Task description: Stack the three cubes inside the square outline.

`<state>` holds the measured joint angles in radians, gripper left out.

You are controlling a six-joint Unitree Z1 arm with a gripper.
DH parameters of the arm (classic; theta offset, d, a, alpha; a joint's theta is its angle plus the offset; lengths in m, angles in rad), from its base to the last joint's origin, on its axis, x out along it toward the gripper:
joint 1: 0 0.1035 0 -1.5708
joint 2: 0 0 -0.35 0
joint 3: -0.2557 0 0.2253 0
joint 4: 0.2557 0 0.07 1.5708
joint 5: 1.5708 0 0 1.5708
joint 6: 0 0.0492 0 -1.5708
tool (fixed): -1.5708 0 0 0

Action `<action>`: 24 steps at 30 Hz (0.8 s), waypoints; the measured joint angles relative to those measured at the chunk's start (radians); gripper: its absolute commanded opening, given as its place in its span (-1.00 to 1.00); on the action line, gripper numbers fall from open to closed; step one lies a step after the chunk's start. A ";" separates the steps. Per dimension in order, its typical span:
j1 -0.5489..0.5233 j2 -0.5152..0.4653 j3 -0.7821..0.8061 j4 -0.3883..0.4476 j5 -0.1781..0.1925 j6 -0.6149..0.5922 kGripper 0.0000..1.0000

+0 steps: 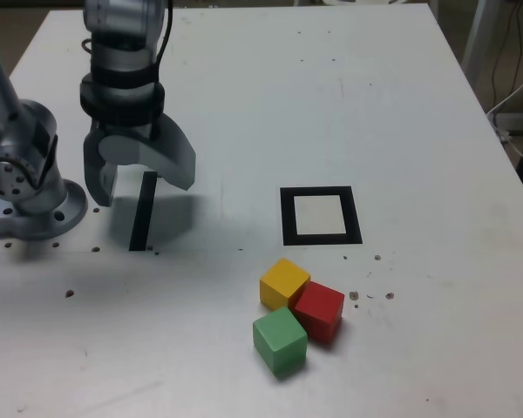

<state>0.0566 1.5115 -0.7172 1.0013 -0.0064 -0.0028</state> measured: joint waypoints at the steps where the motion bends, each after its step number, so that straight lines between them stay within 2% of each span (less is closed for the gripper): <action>1: 0.000 0.000 0.000 0.000 0.000 0.000 1.00; 24: -0.002 0.023 -0.023 -0.002 0.000 0.000 1.00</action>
<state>0.0549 1.5341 -0.7406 0.9995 -0.0064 -0.0028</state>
